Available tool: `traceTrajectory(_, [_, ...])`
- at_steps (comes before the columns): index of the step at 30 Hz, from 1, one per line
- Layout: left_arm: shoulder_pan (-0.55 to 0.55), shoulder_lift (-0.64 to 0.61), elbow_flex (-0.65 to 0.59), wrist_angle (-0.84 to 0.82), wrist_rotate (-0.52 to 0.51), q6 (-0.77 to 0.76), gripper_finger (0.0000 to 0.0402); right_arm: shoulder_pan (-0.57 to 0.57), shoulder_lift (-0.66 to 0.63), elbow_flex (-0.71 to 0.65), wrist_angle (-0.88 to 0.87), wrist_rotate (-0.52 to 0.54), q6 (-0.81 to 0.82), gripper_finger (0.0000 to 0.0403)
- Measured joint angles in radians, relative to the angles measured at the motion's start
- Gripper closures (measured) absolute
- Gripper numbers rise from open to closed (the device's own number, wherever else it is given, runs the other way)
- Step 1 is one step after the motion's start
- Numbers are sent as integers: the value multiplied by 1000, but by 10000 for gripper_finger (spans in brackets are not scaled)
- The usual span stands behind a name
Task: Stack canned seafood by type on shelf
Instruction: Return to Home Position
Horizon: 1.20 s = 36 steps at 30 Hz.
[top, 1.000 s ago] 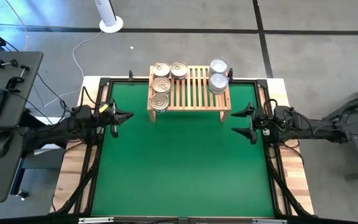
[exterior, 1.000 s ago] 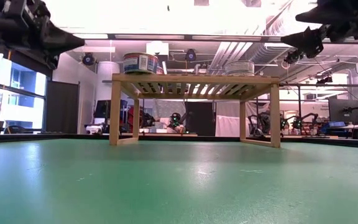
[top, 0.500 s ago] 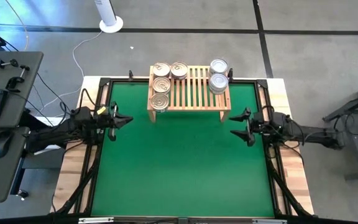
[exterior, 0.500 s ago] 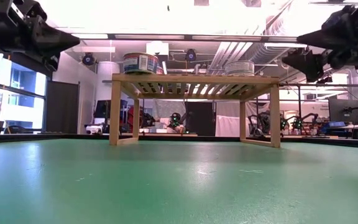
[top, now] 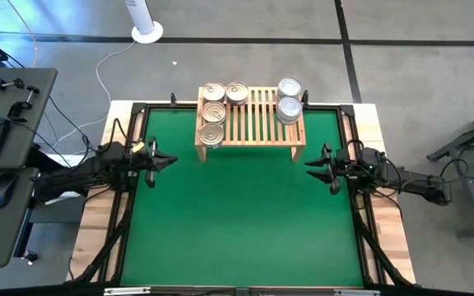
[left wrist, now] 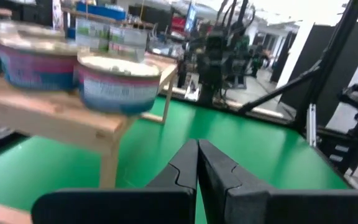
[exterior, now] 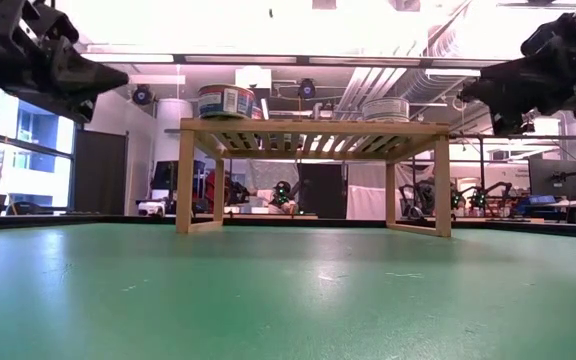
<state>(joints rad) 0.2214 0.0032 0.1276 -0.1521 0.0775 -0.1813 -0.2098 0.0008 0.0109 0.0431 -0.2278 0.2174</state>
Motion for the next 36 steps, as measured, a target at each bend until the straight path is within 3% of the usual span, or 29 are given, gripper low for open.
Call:
traceTrajectory(11, [-1, 0, -37, 39, 66, -17, 402, 1, 0, -1, 13, -32, -9, 395])
traceTrajectory(16, [-26, 0, -37, 38, 70, 1, 401, 1, 0, -1, 6, 1, 64, 398])
traceTrajectory(21, [-53, 0, -37, 45, 59, 1, 402, 56, 0, -1, -1, 168, 73, 400])
traceTrajectory(26, [-73, 0, -37, 46, 39, 1, 401, 191, 0, -1, 8, 313, 51, 401])
traceTrajectory(31, [-86, 0, -37, 46, 1, 17, 402, 307, 0, -1, 3, 382, -32, 402])
traceTrajectory(36, [-86, 0, -37, 44, 1, 60, 402, 305, 1, -2, 1, 391, -89, 402])
